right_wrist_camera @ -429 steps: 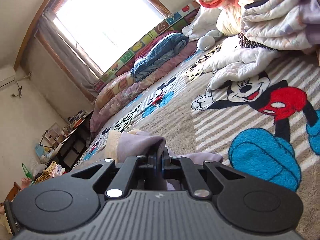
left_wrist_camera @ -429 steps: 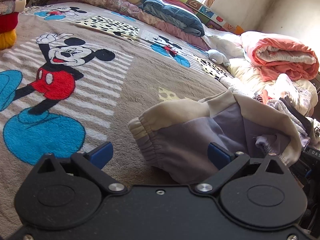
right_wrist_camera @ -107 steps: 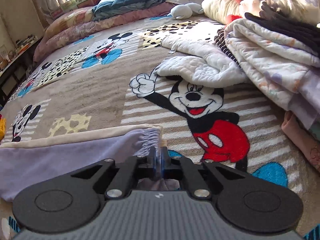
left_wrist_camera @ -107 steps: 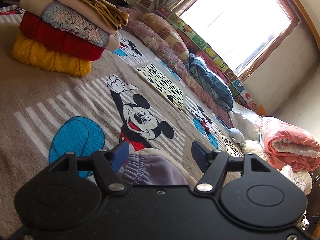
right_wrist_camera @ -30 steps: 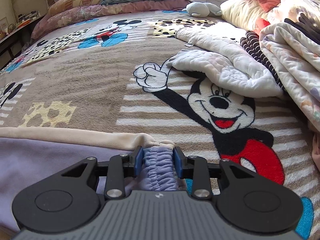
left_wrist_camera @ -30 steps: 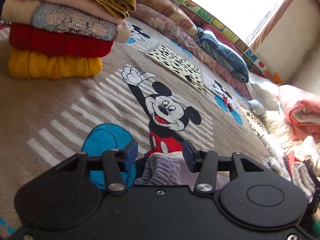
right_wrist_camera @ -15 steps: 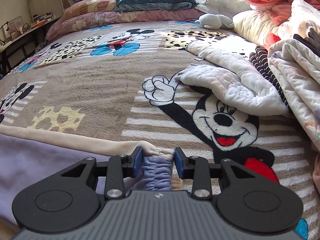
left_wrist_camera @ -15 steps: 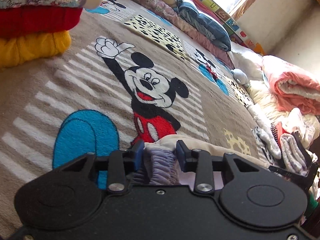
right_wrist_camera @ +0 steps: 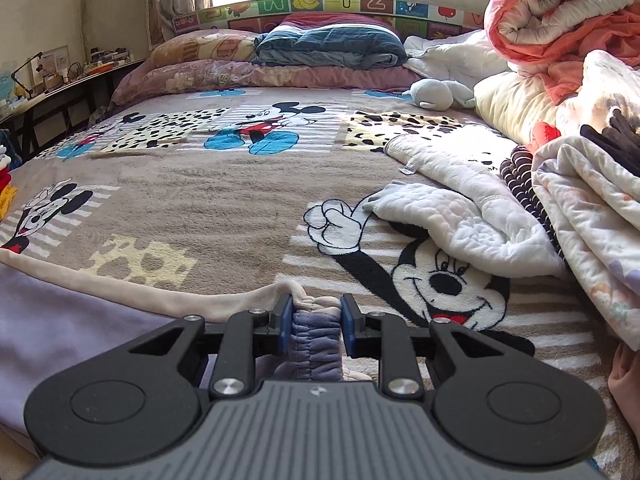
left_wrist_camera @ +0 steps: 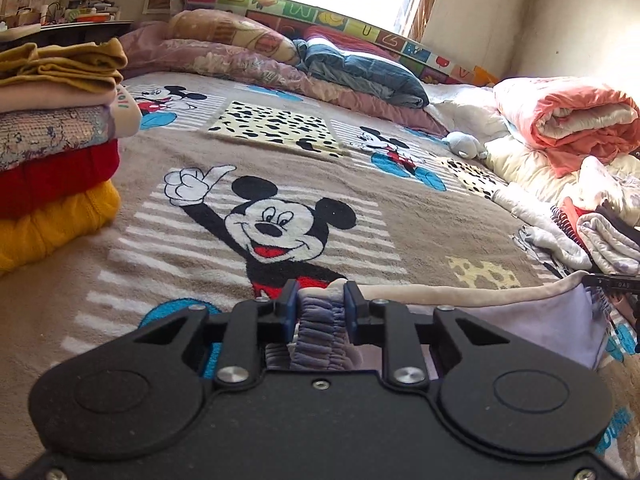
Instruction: Fold clothes
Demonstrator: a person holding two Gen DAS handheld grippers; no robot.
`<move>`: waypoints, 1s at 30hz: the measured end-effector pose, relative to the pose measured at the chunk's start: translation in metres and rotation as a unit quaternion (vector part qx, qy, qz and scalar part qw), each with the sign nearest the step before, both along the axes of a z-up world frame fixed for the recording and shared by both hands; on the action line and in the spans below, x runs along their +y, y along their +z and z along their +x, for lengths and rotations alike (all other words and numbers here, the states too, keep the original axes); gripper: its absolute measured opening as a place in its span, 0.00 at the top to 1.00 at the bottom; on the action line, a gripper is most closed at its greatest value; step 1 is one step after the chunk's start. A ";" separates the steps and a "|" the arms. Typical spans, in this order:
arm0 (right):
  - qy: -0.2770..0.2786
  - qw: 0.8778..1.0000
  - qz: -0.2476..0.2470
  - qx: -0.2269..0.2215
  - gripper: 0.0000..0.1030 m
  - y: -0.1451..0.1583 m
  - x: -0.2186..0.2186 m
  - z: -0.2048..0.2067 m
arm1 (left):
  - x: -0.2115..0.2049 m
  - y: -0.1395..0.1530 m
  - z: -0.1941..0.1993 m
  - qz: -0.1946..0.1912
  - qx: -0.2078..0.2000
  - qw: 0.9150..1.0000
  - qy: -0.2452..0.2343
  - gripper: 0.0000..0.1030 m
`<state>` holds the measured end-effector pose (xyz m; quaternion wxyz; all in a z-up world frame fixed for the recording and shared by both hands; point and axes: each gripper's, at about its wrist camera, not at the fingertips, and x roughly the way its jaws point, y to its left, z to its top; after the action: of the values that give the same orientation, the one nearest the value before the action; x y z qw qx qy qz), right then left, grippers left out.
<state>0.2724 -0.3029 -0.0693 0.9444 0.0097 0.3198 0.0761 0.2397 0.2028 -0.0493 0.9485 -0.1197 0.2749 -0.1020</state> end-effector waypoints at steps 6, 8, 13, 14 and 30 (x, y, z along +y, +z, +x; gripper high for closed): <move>-0.021 0.999 0.029 -0.041 0.75 0.012 -0.004 -0.024 | 0.006 0.008 -0.022 -0.007 -0.036 0.999 0.008 0.80; -0.028 0.997 0.038 -0.054 0.75 0.015 -0.007 -0.038 | 0.003 0.010 -0.037 0.005 -0.044 0.999 0.008 0.80; -0.045 0.994 0.064 -0.083 0.75 0.016 -0.015 -0.088 | -0.011 0.025 -0.083 0.049 -0.109 0.993 0.001 0.80; -0.049 0.993 0.070 -0.086 0.75 0.015 -0.016 -0.099 | -0.015 0.027 -0.093 0.057 -0.123 0.991 -0.003 0.80; -0.014 0.992 -0.004 -0.126 0.75 -0.011 0.004 -0.264 | -0.062 -0.013 -0.192 0.284 -0.108 0.949 -0.088 0.80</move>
<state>0.0084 -0.2991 -0.0806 0.9781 0.0004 0.1987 0.0618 0.0477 0.1404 -0.0620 0.9546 0.1906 0.1981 -0.1149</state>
